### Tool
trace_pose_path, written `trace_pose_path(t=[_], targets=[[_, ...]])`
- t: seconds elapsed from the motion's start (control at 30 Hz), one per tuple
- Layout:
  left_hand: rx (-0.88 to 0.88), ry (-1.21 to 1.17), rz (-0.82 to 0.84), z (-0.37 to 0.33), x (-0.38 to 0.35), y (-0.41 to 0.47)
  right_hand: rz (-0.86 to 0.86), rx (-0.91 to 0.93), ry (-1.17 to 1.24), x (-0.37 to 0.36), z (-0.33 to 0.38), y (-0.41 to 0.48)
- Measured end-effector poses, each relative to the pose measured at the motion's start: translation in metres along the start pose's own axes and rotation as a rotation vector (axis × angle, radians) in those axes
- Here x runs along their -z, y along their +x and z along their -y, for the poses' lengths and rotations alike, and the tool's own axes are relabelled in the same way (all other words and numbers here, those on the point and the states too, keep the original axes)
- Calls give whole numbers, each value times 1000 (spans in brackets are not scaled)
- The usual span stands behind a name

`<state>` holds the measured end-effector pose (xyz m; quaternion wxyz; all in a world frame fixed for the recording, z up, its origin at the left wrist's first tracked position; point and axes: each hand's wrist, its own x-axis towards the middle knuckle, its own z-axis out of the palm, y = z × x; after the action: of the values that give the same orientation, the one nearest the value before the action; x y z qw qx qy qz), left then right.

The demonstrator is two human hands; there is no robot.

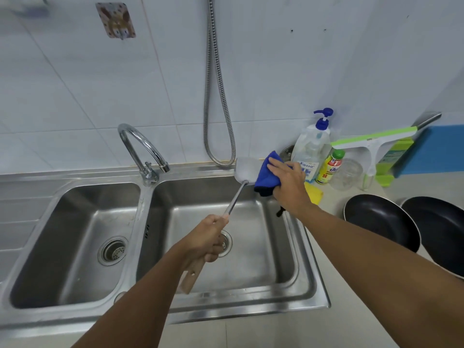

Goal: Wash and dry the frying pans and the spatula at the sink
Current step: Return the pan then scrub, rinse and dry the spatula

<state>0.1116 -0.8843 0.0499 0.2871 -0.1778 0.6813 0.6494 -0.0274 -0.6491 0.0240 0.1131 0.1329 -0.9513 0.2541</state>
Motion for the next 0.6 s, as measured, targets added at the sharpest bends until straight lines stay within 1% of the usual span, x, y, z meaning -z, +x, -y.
trace_pose_path(t=[0.07, 0.17, 0.23, 0.33, 0.4, 0.47, 0.53, 0.6], targets=[[-27, -22, 22, -2, -4, 2, -65, -7, 132, -4, 5, 0], [3, 51, -12, -7, -5, 7, -36, 130, 199, -6, 13, -5], [48, 51, -27, -9, -5, 10, 31, 226, 167, -10, 17, -11], [64, -70, -67, -12, -4, 13, 112, 350, 101, -18, 24, -22], [91, -131, -66, -15, -2, 13, 174, 490, 17, -23, 25, -29], [141, -125, -47, -16, 1, 9, 176, 597, -101, -22, 23, -31], [166, -93, -32, -16, 1, 6, 119, 583, -178, -16, 21, -27], [164, -80, -38, -18, 0, 5, 81, 548, -193, -12, 22, -23]])
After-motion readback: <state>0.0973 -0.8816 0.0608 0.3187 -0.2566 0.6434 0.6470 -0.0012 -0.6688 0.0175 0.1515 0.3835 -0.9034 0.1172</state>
